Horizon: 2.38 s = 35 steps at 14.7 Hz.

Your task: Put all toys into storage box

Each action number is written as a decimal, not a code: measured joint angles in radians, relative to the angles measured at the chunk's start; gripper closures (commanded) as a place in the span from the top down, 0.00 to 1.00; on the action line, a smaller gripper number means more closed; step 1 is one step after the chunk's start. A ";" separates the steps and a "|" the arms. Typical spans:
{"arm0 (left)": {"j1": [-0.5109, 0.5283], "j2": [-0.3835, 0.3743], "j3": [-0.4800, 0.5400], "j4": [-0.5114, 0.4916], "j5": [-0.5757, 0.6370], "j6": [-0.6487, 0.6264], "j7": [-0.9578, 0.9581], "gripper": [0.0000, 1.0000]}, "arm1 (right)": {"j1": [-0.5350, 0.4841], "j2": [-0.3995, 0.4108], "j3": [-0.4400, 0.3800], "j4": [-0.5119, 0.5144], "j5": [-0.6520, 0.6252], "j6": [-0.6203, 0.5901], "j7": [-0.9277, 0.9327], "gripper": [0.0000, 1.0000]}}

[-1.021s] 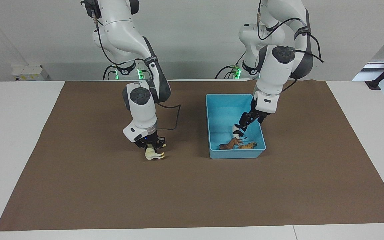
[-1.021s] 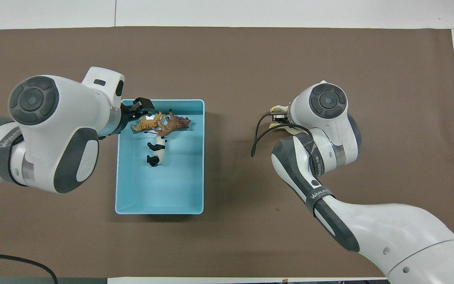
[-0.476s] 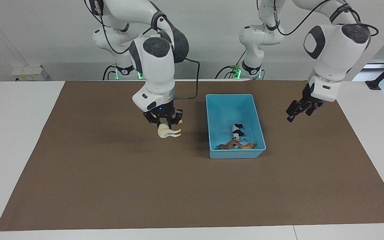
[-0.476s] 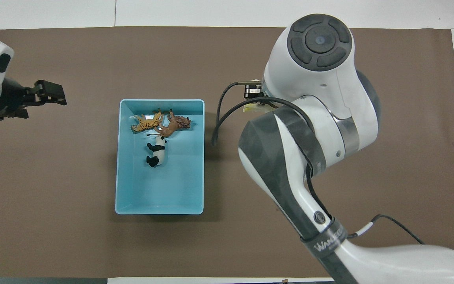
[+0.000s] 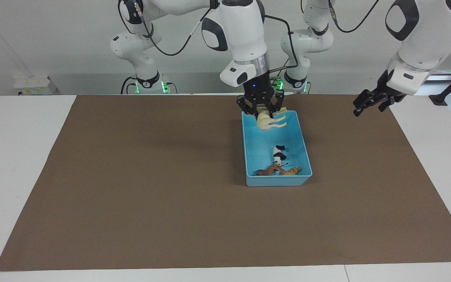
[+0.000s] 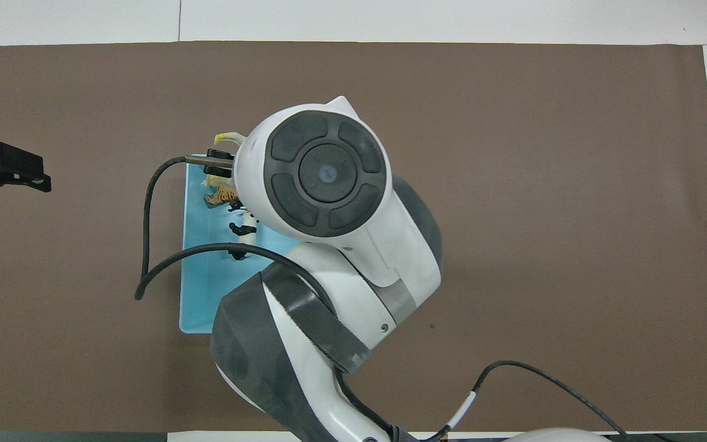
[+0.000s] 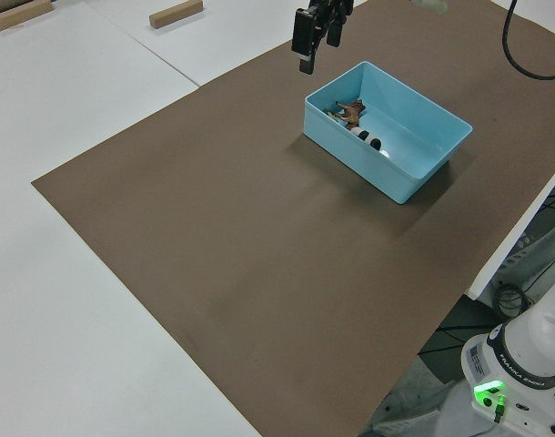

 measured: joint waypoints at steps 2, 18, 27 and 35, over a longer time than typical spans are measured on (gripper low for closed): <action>0.000 0.001 -0.001 0.001 0.000 -0.031 0.037 1.00 | 0.018 0.051 0.001 0.001 0.002 0.058 0.000 0.00; -0.003 -0.033 -0.008 -0.012 0.000 0.016 0.116 1.00 | -0.028 0.046 -0.089 -0.004 -0.088 -0.001 0.014 1.00; -0.033 -0.032 -0.013 -0.019 0.001 0.011 0.123 1.00 | -0.548 -0.091 -0.095 -0.118 -0.094 -0.251 -0.725 1.00; -0.050 -0.032 -0.009 -0.045 0.003 0.014 0.123 1.00 | -0.739 -0.418 -0.089 -0.325 -0.097 -0.530 -0.920 1.00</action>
